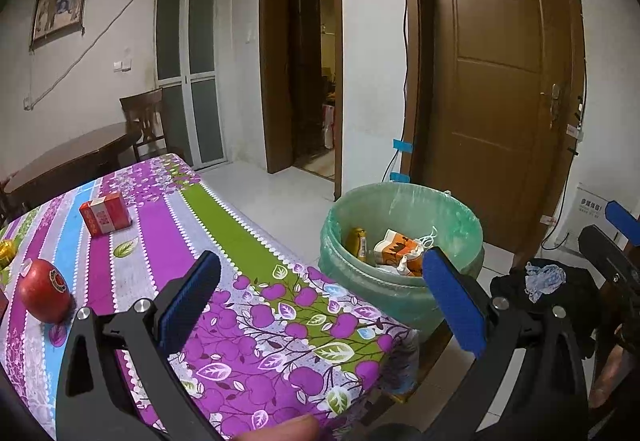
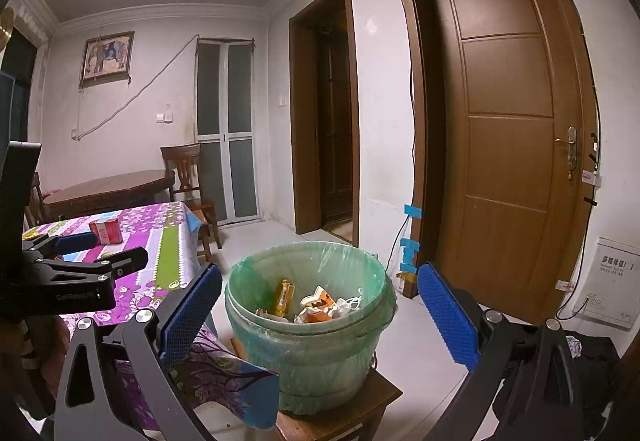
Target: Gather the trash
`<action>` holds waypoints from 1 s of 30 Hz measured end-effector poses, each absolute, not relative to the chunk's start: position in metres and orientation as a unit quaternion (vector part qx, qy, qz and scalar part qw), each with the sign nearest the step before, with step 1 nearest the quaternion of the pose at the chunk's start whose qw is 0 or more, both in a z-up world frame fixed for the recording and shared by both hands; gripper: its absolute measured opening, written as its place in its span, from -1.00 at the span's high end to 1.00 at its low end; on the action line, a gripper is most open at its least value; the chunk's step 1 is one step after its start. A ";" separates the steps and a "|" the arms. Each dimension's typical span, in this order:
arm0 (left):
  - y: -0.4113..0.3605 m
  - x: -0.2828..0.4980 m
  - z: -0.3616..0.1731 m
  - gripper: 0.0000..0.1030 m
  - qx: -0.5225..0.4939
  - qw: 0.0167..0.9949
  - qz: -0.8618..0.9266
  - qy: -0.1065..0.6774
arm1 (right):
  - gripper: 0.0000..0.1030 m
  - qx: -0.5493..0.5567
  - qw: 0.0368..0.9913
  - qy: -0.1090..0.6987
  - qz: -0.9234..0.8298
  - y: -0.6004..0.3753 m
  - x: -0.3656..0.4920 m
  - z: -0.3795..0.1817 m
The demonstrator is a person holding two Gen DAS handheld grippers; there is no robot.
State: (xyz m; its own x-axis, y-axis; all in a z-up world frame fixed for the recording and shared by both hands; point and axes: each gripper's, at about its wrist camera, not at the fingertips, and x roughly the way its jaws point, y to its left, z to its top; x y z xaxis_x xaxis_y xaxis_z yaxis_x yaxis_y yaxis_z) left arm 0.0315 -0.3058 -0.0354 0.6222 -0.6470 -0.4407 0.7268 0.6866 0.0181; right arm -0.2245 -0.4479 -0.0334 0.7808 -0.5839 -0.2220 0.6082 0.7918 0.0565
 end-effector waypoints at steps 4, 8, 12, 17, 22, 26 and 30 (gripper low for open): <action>-0.306 0.029 -0.033 -0.89 0.103 0.893 -0.388 0.203 | -0.90 0.062 0.942 0.100 -0.313 -0.446 -0.223 -0.034; -0.308 0.029 -0.030 -0.89 0.105 0.893 -0.390 0.200 | -0.90 0.062 0.943 0.101 -0.312 -0.445 -0.222 -0.036; -0.309 0.028 -0.027 -0.89 0.108 0.892 -0.394 0.194 | -0.90 0.064 0.942 0.102 -0.312 -0.446 -0.221 -0.038; -0.311 0.024 -0.026 -0.89 0.114 0.887 -0.406 0.186 | -0.90 0.067 0.942 0.104 -0.311 -0.446 -0.220 -0.040; -0.314 0.023 -0.026 -0.89 0.115 0.883 -0.415 0.187 | -0.90 0.067 0.942 0.103 -0.312 -0.446 -0.220 -0.040; -0.315 0.024 -0.027 -0.89 0.119 0.880 -0.419 0.187 | -0.90 0.068 0.941 0.104 -0.313 -0.447 -0.219 -0.043; -0.317 0.024 -0.027 -0.89 0.121 0.877 -0.425 0.191 | -0.90 0.068 0.941 0.107 -0.313 -0.447 -0.218 -0.044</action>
State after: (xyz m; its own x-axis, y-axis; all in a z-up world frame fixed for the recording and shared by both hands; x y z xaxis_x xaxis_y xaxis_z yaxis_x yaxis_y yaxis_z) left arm 0.0243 -0.3173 -0.0268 0.5657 -0.6990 -0.4374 0.7913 0.6094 0.0496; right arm -0.2183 -0.4473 -0.0443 0.7814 -0.5746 -0.2435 0.6035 0.7950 0.0605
